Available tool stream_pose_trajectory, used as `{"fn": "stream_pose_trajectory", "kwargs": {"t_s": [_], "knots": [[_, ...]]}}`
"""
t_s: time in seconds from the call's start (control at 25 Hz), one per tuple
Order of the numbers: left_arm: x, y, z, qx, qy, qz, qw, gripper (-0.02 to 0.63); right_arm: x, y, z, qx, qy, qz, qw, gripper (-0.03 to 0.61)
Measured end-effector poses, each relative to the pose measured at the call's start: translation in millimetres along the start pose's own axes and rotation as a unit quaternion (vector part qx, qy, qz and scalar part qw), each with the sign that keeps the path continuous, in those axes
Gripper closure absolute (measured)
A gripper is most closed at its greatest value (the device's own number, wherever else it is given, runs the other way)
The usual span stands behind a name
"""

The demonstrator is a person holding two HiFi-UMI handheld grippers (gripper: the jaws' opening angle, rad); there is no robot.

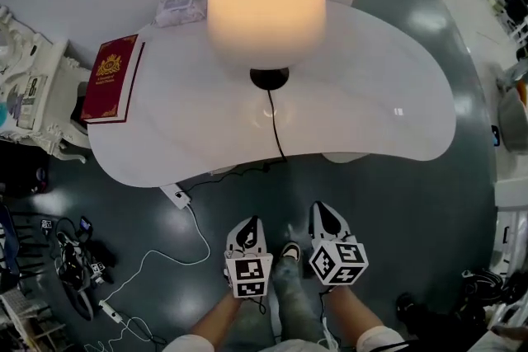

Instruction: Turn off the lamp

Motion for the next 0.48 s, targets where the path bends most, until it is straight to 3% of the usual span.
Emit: {"fn": "stream_pose_trajectory", "kwargs": {"t_s": [0.48], "knots": [[104, 68, 3, -0.012, -0.059, 0.0, 0.9982, 0.615, 126, 38, 55, 0.011, 0.026, -0.035, 0.999, 0.58]]}}
Point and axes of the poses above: the fingertips, and each gripper's own axes: y forward along the fingers, z to its right, x out of its underside, the point moved 1 cm from there along -y, backward along the fingers, and after that the axes turned 7 degrees about z, right-handed, at the moved point
